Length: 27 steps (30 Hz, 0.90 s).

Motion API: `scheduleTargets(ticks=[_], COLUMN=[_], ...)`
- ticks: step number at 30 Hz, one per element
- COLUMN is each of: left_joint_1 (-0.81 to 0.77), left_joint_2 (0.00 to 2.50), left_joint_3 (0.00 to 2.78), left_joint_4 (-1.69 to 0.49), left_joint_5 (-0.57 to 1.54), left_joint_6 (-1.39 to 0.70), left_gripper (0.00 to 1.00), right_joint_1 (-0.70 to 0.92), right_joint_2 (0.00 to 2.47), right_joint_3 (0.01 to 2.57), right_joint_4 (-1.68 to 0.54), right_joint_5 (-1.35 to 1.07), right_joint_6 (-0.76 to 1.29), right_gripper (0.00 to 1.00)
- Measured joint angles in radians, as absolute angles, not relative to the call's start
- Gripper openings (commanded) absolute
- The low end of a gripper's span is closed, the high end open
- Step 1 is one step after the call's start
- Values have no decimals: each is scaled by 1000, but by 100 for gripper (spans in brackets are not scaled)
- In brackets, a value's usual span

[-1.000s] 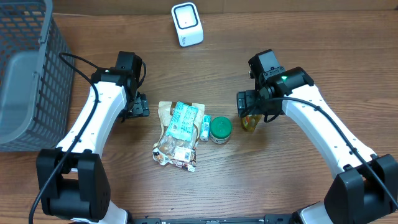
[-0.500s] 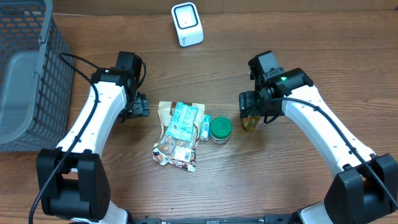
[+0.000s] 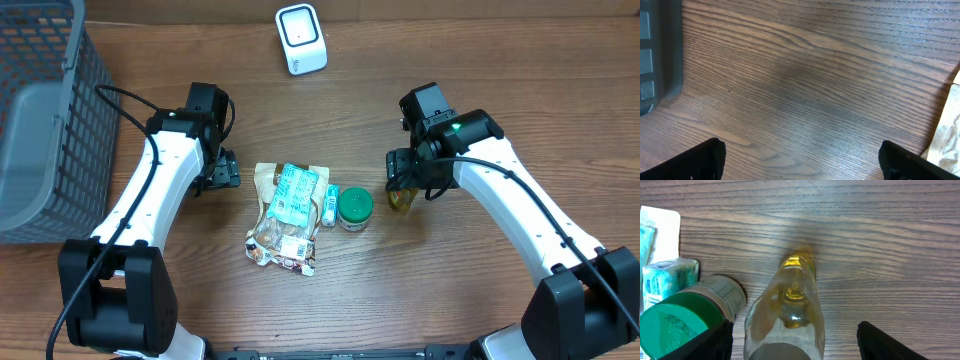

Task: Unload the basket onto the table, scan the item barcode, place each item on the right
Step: 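Close the right gripper on the oil bottle neck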

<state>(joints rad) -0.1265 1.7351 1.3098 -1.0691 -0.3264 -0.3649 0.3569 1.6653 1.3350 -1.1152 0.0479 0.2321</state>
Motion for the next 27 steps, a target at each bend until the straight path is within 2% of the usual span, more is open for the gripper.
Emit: scheduleTargets(ticks=[16,27], left_joint_1=[-126,-126], left_joint_2=[1735,1735], left_joint_3=[1310,1310], left_joint_4=[-1069,-1069], left_joint_5=[-326,-326], left_joint_6=[-365,-365], left_gripper=[99,100], right_joint_1=[357,357], right_joint_2=[1665,1665], right_joint_3=[1329,1264], right_joint_4=[-1114,-1037], right_joint_5=[25,32], right_joint_6=[233,233], right_gripper=[75,72])
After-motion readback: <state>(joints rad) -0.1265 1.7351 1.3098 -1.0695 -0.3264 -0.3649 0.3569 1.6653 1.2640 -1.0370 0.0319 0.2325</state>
